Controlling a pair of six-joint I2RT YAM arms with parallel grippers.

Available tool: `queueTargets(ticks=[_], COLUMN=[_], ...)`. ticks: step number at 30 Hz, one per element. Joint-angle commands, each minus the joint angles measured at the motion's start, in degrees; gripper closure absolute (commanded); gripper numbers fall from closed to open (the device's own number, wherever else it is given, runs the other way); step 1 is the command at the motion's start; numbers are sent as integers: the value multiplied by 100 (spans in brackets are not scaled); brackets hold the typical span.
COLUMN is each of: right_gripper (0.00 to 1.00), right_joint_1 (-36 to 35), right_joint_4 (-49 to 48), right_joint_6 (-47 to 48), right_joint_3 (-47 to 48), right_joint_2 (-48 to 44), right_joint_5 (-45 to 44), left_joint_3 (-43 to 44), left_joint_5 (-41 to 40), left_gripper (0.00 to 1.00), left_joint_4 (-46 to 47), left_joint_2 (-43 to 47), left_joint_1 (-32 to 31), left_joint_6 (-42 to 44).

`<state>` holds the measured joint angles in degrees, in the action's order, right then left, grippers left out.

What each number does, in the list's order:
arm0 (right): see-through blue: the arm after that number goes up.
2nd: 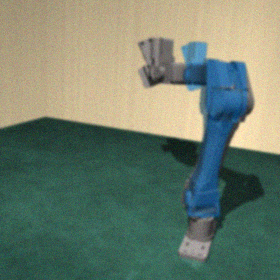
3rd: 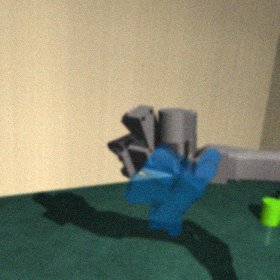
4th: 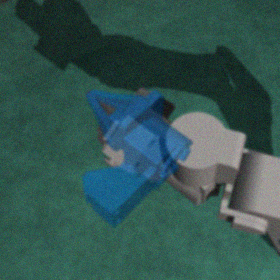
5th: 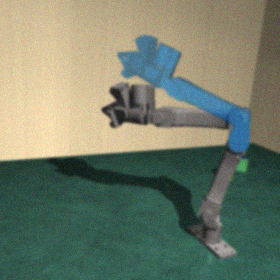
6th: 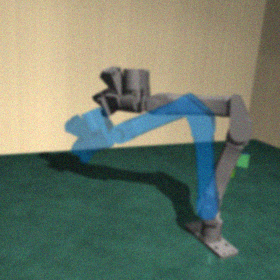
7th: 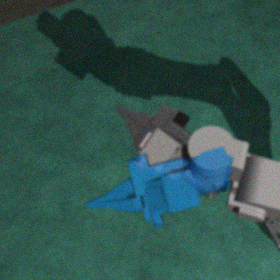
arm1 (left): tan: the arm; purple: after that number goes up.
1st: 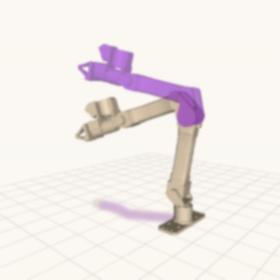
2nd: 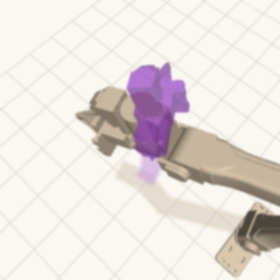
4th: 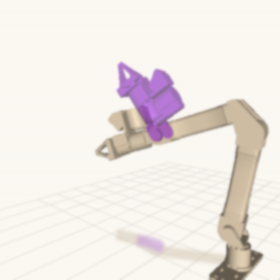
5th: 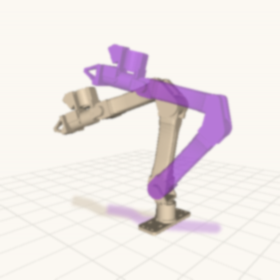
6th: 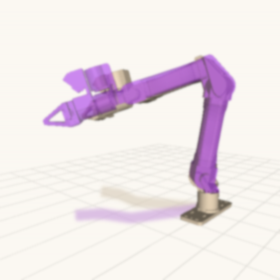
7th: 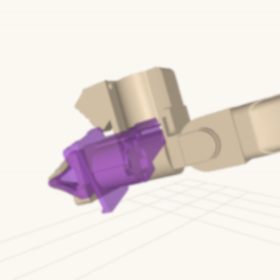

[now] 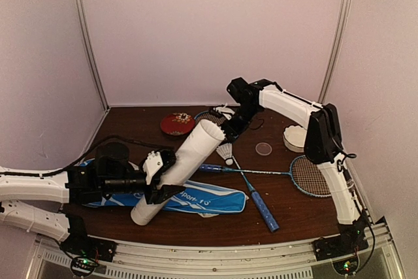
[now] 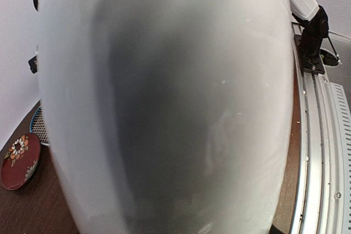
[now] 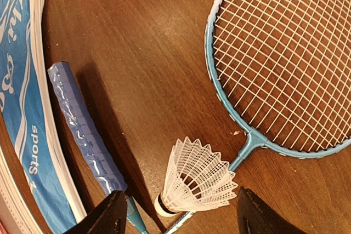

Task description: Pack up the badminton gear

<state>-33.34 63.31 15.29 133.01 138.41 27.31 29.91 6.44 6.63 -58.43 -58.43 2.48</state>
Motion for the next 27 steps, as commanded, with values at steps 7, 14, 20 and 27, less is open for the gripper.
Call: queueTargets(ticks=[7, 14, 20, 27], right_gripper=[47, 81, 100, 100], right_joint_1=[-23, -28, 7, 56], right_joint_4=[302, -98, 2, -1724], right_joint_6=[100, -103, -198, -1218], right_joint_3=[74, -780, -906, -2413], right_joint_2=[369, -585, -876, -2481], right_joint_5=[97, 343, 629, 421], left_joint_3=[8, -29, -12, -33], left_joint_5=[97, 80, -153, -302], left_gripper=[55, 55, 55, 55], left_joint_4=[73, 129, -13, -85], left_joint_2=[-28, 54, 227, 380], left_joint_1=[34, 34, 34, 34], left_joint_6=[-61, -111, -70, -133])
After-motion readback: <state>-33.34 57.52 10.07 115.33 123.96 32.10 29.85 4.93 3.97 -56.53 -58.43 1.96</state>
